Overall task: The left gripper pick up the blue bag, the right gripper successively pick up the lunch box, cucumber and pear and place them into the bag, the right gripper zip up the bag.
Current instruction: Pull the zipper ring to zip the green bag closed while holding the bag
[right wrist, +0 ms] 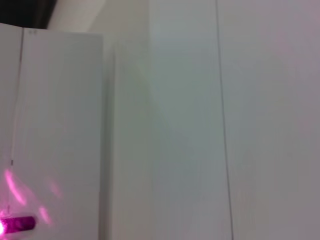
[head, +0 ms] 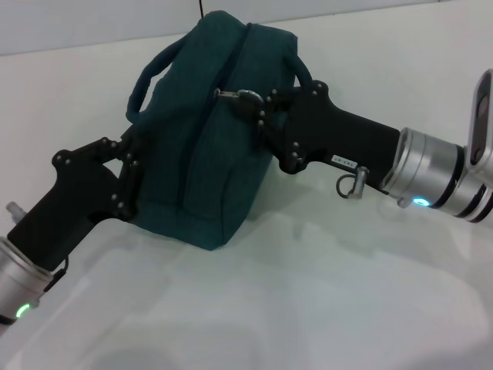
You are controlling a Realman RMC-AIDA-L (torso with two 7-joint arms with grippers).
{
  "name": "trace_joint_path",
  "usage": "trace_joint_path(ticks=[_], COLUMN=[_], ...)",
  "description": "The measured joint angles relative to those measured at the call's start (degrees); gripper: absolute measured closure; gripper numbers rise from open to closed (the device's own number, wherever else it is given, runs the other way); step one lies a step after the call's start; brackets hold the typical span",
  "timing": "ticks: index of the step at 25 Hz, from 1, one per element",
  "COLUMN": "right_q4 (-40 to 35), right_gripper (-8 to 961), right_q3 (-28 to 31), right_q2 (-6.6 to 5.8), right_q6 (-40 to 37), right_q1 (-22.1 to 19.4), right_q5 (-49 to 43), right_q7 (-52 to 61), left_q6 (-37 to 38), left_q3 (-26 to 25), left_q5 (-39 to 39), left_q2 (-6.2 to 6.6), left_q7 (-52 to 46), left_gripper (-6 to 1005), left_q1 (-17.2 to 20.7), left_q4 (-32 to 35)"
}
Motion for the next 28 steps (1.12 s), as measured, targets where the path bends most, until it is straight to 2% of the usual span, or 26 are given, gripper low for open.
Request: trace_joint_path(ticks=[7,15,23,28], right_q4=[0.06,0.09,0.09,0.03], right_gripper=[944,944,943,943], right_q3=[0.89,5.22,5.97,8.83], right_q2=[-0.48,-0.72,-0.81,-0.92], right_q6=[1.08,-0.72,-0.57,-0.38], right_q1=[-1.52,-3.62,-3.89,-3.88], right_q5=[0.26,0.05,0.22,-0.08], right_q7=[3.16,4.60,4.73,4.69], left_q6=[0.26,0.06,0.17,0.27], left_q3=[-0.05,0.05,-0.22,-0.23], left_q5=[-0.18,-0.10,-0.70,-1.05], left_q2=[0.04,0.07,0.19,0.20], left_q7=[0.81,0.90,0.74,0.73], left_gripper=[942,947,957,964], left_q1=[0.72,0.95,1.75,1.77], left_q4=[-0.57,-1.91,-2.87,-3.34])
